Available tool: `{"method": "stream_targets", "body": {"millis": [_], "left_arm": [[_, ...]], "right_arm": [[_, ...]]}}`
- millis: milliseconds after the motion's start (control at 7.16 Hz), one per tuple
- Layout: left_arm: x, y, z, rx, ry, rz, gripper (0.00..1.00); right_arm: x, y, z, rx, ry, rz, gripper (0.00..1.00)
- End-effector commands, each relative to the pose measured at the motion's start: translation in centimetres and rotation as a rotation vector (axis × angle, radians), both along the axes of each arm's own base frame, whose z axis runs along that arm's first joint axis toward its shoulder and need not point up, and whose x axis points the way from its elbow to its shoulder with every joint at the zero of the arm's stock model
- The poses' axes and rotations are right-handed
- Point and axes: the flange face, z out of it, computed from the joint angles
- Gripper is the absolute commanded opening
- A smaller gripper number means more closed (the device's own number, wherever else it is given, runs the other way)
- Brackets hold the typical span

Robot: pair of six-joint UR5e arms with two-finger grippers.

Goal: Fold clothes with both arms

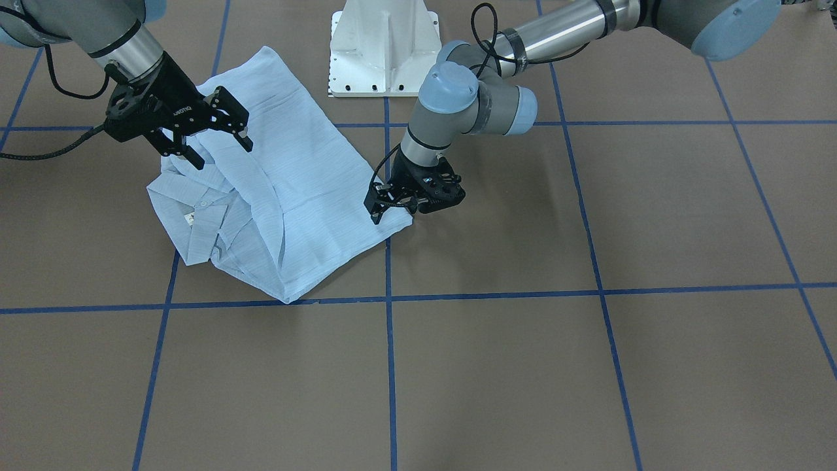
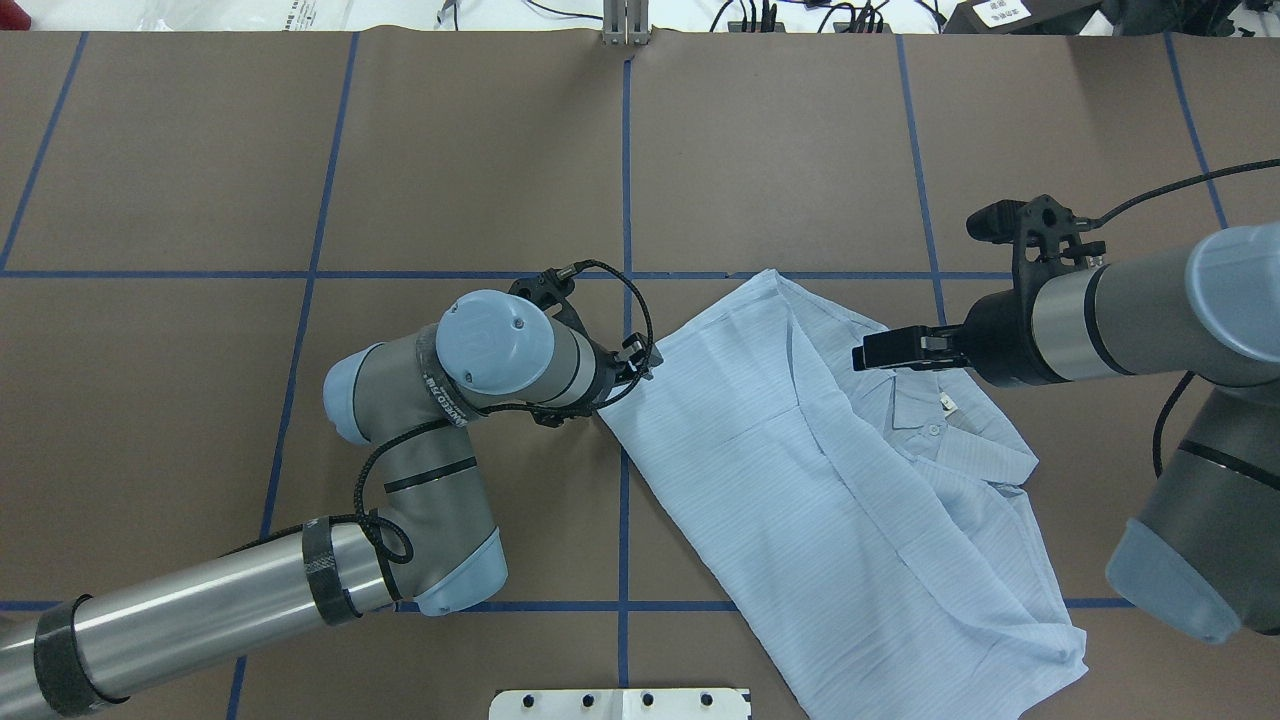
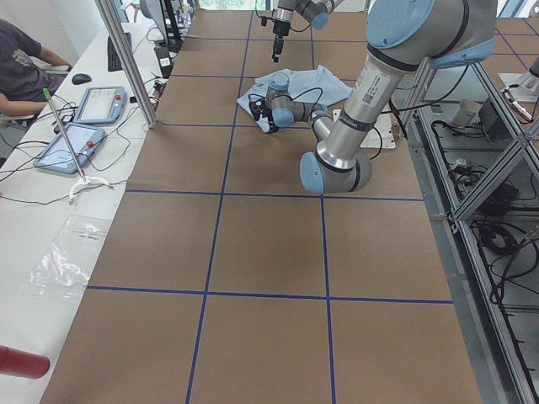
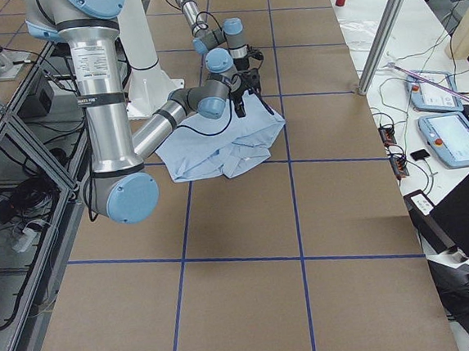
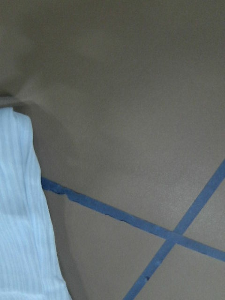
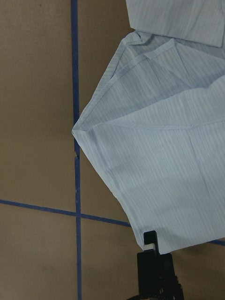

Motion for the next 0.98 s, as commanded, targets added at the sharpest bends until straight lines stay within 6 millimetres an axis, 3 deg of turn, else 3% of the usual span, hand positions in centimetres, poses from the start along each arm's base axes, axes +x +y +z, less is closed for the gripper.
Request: {"method": "stream_targets", "body": {"millis": [0, 140, 279, 559, 838], "left_arm": [[0.1, 0.0, 0.1, -0.003, -0.002, 0.001, 0.59], [0.0, 0.1, 0.0, -0.001, 0.001, 0.001, 0.20], [-0.3, 0.1, -0.4, 0.003, 0.009, 0.003, 0.00], [-3.0, 1.0, -1.9, 0.015, 0.022, 0.003, 0.00], [-7.1, -4.3, -1.4, 0.005, -0.023, -0.084, 0.00]], "right_arm": [[0.1, 0.0, 0.0, -0.001, -0.001, 0.000, 1.00], [0.1, 0.0, 0.0, -0.001, -0.001, 0.000, 1.00], [0.2, -0.2, 0.0, 0.000, 0.000, 0.004, 1.00], [1.2, -1.8, 1.4, -0.039, 0.011, 0.008, 1.00], [1.3, -3.4, 2.1, -0.037, 0.024, 0.013, 1.00]]}}
